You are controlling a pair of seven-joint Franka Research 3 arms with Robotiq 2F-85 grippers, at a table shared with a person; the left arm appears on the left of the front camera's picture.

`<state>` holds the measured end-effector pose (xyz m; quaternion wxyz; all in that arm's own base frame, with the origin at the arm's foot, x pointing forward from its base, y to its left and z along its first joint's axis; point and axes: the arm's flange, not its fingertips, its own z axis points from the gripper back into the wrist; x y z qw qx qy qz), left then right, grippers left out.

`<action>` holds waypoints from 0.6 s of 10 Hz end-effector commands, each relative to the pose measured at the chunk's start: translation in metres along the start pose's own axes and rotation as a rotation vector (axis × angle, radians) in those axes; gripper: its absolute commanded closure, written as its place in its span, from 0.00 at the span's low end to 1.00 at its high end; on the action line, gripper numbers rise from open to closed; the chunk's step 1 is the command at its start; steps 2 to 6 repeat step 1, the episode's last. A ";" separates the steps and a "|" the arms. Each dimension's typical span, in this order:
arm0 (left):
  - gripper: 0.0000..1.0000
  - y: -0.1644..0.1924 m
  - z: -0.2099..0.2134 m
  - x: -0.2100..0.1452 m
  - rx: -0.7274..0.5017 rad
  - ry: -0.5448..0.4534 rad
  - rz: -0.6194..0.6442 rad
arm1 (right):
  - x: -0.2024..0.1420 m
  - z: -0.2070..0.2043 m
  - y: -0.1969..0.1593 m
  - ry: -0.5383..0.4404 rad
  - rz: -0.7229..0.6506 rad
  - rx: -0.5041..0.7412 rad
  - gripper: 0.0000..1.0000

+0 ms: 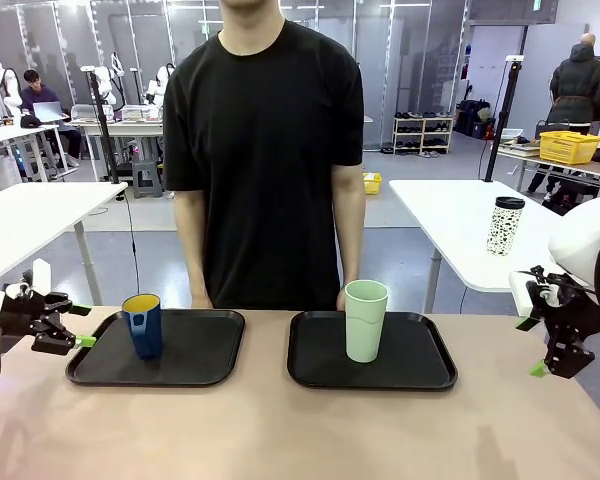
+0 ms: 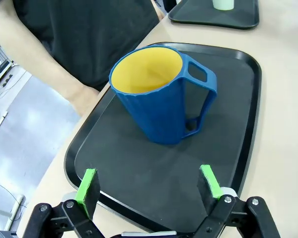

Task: Sort and store the cups by type.
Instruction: Pick up the Handle plastic cup and place it into the empty Flat Tray.

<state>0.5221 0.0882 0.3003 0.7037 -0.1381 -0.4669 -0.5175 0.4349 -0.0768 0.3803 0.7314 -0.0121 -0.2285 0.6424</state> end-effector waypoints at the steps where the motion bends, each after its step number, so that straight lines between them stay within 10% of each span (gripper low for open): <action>1: 0.00 0.005 -0.002 -0.002 -0.008 -0.016 -0.006 | 0.000 0.001 0.001 0.008 0.000 -0.005 0.00; 6: 0.00 0.005 -0.002 -0.002 -0.008 -0.016 -0.006 | 0.000 0.001 0.001 0.008 0.000 -0.005 0.00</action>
